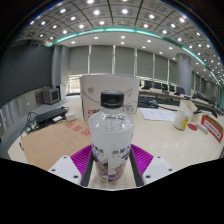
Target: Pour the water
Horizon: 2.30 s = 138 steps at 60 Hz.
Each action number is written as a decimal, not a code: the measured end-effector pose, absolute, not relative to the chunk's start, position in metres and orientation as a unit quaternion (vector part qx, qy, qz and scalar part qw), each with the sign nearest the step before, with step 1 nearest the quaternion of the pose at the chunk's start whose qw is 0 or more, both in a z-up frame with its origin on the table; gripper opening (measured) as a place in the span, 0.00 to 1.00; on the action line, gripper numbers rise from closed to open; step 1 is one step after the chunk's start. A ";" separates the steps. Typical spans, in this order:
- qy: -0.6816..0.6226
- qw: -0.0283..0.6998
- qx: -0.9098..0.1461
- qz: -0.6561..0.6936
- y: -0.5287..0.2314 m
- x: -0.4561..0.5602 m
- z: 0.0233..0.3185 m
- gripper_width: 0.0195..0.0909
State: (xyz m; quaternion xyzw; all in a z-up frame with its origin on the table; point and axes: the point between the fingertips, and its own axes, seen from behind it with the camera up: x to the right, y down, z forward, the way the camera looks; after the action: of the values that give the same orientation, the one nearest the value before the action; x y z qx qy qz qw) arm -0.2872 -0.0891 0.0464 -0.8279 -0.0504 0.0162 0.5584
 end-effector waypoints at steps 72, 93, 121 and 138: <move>0.449 0.359 -0.581 0.576 0.140 -0.090 0.197 0.25; 0.542 0.262 -0.488 0.632 0.156 -0.054 0.168 0.24; 0.195 0.586 -0.744 0.255 0.161 0.054 0.245 0.25; 0.093 0.630 -0.771 0.003 0.158 0.196 0.197 0.25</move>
State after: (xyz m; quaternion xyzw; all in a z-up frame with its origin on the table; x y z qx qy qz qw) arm 0.1958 0.1582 0.1970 -0.7714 0.0926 0.0029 0.6296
